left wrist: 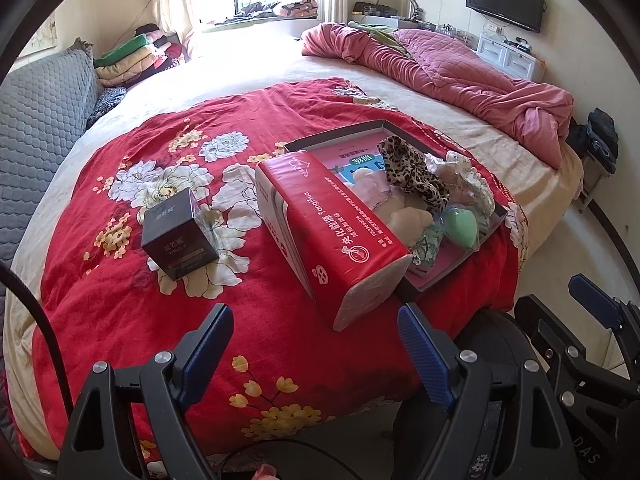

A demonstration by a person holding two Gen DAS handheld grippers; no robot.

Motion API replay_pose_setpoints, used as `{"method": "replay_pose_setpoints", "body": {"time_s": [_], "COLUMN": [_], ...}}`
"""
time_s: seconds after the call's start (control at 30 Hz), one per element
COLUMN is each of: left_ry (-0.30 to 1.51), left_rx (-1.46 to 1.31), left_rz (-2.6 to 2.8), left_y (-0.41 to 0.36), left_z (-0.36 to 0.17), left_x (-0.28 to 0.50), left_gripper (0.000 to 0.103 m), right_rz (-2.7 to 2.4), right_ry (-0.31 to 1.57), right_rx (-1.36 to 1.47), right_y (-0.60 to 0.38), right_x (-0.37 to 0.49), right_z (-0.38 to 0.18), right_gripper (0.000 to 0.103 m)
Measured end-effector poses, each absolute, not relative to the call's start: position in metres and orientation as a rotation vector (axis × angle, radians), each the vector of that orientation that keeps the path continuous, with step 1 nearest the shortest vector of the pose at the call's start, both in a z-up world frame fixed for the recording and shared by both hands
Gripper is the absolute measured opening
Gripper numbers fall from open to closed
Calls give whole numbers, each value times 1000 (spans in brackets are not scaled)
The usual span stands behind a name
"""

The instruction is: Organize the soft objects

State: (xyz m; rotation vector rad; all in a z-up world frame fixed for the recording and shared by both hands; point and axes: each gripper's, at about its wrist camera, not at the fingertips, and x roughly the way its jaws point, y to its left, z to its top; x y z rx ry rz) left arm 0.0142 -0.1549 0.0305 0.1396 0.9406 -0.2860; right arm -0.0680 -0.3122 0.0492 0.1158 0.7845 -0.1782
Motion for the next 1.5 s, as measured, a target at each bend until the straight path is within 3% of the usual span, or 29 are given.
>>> {"method": "replay_pose_setpoints", "body": {"time_s": [1.5], "left_ry": [908], "left_rx": [180], "left_rz": [-253], "left_y": [-151], "left_z": [23], "left_x": [19], "left_gripper": [84], "right_rz": [-173], "right_ry": [809], "right_rx": [152], "right_y": [-318], "right_x": [-64], "right_z": [39], "right_gripper": [78]}}
